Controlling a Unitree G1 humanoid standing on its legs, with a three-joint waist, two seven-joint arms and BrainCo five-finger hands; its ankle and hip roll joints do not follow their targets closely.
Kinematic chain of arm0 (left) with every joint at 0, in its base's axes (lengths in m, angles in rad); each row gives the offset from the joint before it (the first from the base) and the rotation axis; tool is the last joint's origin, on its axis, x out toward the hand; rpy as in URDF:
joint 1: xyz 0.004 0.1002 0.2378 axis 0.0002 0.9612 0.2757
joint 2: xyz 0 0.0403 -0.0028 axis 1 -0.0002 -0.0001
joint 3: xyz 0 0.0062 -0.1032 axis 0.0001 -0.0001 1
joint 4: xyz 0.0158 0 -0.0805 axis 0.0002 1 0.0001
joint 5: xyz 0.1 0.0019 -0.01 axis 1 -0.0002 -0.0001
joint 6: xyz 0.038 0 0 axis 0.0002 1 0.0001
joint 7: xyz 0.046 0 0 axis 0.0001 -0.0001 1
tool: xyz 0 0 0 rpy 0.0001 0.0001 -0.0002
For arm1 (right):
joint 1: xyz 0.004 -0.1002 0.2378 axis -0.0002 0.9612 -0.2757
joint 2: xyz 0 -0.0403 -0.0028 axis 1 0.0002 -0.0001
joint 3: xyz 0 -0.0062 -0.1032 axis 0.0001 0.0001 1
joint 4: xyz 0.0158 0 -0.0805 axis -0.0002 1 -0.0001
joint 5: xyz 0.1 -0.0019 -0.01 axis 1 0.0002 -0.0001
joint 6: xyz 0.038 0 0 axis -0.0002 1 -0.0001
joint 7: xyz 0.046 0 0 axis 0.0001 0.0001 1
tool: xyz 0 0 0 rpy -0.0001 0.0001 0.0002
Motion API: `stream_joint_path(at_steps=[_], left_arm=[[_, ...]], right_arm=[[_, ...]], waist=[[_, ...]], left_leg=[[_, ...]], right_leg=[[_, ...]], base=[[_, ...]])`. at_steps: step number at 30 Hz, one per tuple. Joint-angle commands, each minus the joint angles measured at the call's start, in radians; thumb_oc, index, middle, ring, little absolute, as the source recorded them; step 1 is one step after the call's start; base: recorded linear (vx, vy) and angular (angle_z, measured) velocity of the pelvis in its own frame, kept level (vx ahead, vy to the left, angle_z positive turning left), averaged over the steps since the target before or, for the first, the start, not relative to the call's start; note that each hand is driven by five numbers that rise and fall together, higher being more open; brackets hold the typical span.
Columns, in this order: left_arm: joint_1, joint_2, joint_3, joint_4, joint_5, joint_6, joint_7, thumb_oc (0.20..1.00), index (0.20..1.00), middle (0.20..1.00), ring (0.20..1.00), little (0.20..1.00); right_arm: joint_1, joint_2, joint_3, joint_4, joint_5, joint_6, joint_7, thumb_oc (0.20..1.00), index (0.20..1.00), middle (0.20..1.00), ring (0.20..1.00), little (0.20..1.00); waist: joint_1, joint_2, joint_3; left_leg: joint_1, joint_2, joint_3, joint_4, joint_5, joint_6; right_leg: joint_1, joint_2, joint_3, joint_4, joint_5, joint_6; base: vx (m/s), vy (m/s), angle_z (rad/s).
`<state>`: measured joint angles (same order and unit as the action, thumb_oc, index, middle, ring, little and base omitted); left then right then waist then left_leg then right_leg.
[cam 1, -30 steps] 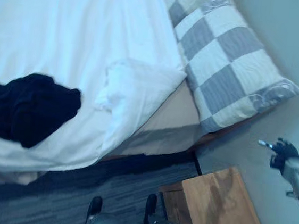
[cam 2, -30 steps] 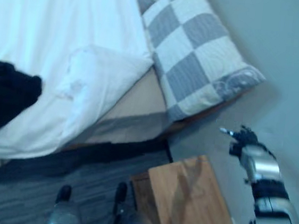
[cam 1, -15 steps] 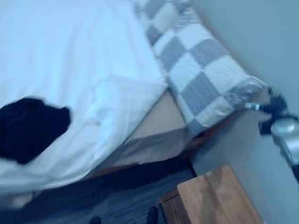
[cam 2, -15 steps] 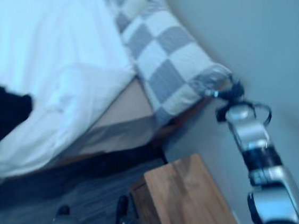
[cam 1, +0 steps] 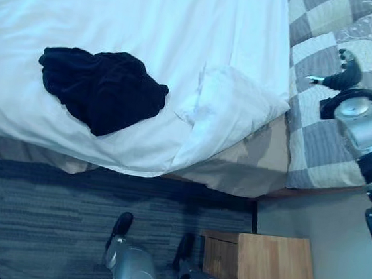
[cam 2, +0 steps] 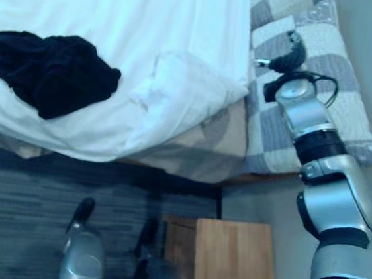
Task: Tidy up the quilt and then pick up the clothes from the bed and put them into the laundry hamper.
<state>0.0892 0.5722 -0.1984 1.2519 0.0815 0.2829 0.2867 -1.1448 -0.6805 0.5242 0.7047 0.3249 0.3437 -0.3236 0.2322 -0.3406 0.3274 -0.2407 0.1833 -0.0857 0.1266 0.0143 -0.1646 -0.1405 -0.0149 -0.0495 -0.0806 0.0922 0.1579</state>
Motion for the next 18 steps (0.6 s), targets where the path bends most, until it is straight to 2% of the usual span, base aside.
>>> stream_joint_path(at_steps=[1,4,5,6,9,15,16,17,18], left_arm=[[-0.035,0.044,0.014,0.038,-0.112,0.012,-0.004,1.000,1.000,1.000,1.000,1.000],[-0.030,0.042,0.018,0.045,-0.133,-0.026,-0.048,1.000,1.000,1.000,1.000,1.000],[-0.022,0.039,0.016,0.044,-0.131,-0.055,-0.061,1.000,1.000,1.000,1.000,1.000],[-0.021,0.038,0.016,0.044,-0.130,-0.061,-0.062,1.000,1.000,1.000,1.000,1.000],[-0.019,0.016,-0.009,0.022,-0.123,-0.132,-0.046,1.000,1.000,1.000,1.000,1.000],[-0.030,-0.003,-0.056,-0.004,-0.123,-0.149,-0.038,1.000,1.000,1.000,1.000,1.000],[-0.030,-0.006,-0.060,-0.008,-0.115,-0.150,-0.032,1.000,1.000,1.000,1.000,1.000],[-0.030,-0.006,-0.061,-0.008,-0.113,-0.152,-0.029,1.000,1.000,1.000,1.000,1.000],[-0.033,-0.006,-0.062,-0.012,-0.113,-0.146,-0.023,1.000,1.000,1.000,1.000,1.000]], right_arm=[[-0.128,-0.038,0.072,0.133,-0.066,-0.008,-0.063,1.000,1.000,1.000,1.000,1.000],[-0.189,-0.025,0.121,0.215,-0.069,-0.004,-0.061,1.000,1.000,1.000,1.000,1.000],[-0.205,-0.019,0.139,0.242,-0.071,-0.016,-0.065,1.000,1.000,1.000,1.000,1.000],[-0.208,-0.016,0.143,0.249,-0.070,-0.015,-0.064,1.000,1.000,1.000,1.000,1.000],[-0.214,0.026,0.165,0.292,-0.058,-0.063,-0.095,1.000,1.000,1.000,1.000,1.000],[-0.217,0.082,0.155,0.266,-0.102,-0.108,-0.188,1.000,1.000,1.000,1.000,1.000],[-0.220,0.091,0.150,0.252,-0.126,-0.103,-0.191,0.627,0.627,0.627,0.627,0.627],[-0.224,0.093,0.149,0.247,-0.141,-0.102,-0.188,0.200,0.200,0.200,0.200,0.200],[-0.225,0.094,0.147,0.232,-0.160,-0.099,-0.166,0.200,0.200,0.200,0.200,0.200]], waist=[[0.042,0.036,0.073],[0.063,0.065,0.118],[0.069,0.079,0.131],[0.070,0.081,0.134],[0.075,0.115,0.166],[0.064,0.144,0.192],[0.061,0.143,0.192],[0.060,0.142,0.192],[0.057,0.138,0.192]], left_leg=[[-0.040,-0.032,-0.020,-0.043,-0.021,0.075],[-0.083,-0.045,-0.049,-0.048,-0.012,0.073],[-0.096,-0.049,-0.057,-0.053,-0.008,0.074],[-0.098,-0.050,-0.059,-0.055,-0.008,0.074],[-0.122,-0.066,-0.072,-0.060,-0.004,0.077],[-0.130,-0.081,-0.072,-0.052,-0.003,0.082],[-0.130,-0.083,-0.068,-0.048,-0.006,0.083],[-0.130,-0.083,-0.066,-0.045,-0.007,0.083],[-0.132,-0.085,-0.062,-0.040,-0.010,0.084]], right_leg=[[0.064,-0.025,-0.005,-0.007,-0.004,0.032],[0.029,-0.030,-0.018,-0.007,-0.004,0.033],[0.014,-0.033,-0.024,-0.007,-0.005,0.032],[0.012,-0.034,-0.026,-0.007,-0.005,0.032],[-0.020,-0.045,-0.035,-0.007,-0.005,0.029],[-0.041,-0.052,-0.039,-0.004,0.000,0.020],[-0.042,-0.053,-0.038,-0.003,0.002,0.019],[-0.043,-0.053,-0.037,-0.002,0.002,0.018],[-0.044,-0.053,-0.036,0.000,0.002,0.018]], base=[[-0.10,-0.094,0.27],[-0.17,-0.024,0.13],[-0.15,0.024,0.02],[-0.16,0.046,0.01],[-0.13,0.042,-0.01],[-0.08,0.041,-0.03],[-0.03,0.018,-0.02],[-0.02,-0.004,-0.09],[-0.02,-0.014,-0.12]])
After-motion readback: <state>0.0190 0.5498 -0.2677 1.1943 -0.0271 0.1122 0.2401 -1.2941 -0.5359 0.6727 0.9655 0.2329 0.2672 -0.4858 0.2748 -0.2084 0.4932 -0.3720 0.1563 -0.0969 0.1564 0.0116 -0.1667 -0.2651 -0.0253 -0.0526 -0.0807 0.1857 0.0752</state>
